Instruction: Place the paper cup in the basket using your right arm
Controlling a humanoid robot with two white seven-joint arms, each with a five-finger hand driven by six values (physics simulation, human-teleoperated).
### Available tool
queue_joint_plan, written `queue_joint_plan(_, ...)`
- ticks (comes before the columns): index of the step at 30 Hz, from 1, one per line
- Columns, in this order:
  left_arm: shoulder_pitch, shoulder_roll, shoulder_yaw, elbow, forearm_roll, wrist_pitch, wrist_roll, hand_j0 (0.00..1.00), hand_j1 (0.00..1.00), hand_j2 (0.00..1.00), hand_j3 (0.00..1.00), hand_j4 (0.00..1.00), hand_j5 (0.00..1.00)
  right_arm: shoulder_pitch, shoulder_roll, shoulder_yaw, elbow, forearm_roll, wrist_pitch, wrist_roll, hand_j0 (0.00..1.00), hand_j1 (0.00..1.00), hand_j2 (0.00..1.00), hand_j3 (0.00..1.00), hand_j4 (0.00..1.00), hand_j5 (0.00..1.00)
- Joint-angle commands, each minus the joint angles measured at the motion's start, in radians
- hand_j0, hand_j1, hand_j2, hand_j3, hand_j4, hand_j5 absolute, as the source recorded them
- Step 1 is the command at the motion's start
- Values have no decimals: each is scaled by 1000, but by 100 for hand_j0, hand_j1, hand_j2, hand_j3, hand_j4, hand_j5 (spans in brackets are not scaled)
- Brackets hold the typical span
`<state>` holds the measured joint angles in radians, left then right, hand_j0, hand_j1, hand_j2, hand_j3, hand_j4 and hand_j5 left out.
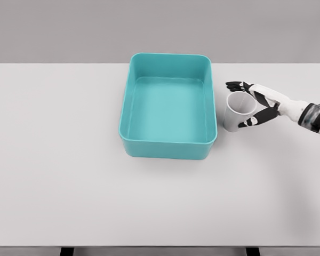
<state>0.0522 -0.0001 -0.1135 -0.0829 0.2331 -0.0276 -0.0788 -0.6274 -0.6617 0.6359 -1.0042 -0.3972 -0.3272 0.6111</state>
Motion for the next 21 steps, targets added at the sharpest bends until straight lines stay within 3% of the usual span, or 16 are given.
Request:
queue_joint_plan(1, 0, 0, 0, 0, 0, 0, 1, 100, 100, 100, 100, 100, 100, 0, 4, -1, -1, -8, 2, 0, 100, 100, 100, 100, 100, 100)
queue_joint_plan(4, 0, 0, 0, 0, 0, 0, 1, 100, 100, 100, 100, 100, 100, -2, 2, -1, 1, -8, 3, 0, 98, 98, 98, 98, 98, 98)
queue_joint_plan(7, 0, 0, 0, 0, 0, 0, 1, 100, 100, 100, 100, 100, 100, -2, 1, -1, -1, -5, 3, 0, 75, 75, 75, 75, 75, 75)
queue_joint_plan(8, 0, 0, 0, 0, 0, 0, -1, 100, 100, 100, 100, 100, 100, -2, 1, -1, -1, -3, 3, 0, 74, 74, 74, 74, 74, 74)
queue_joint_plan(17, 0, 0, 0, 0, 0, 0, -1, 100, 100, 100, 100, 100, 100, -3, -1, -13, -8, -9, -61, 0, 78, 78, 78, 78, 78, 78)
queue_joint_plan(21, 0, 0, 0, 0, 0, 0, -1, 100, 100, 100, 100, 100, 100, -2, -1, -65, -10, -8, -130, 0, 80, 80, 80, 80, 80, 80)
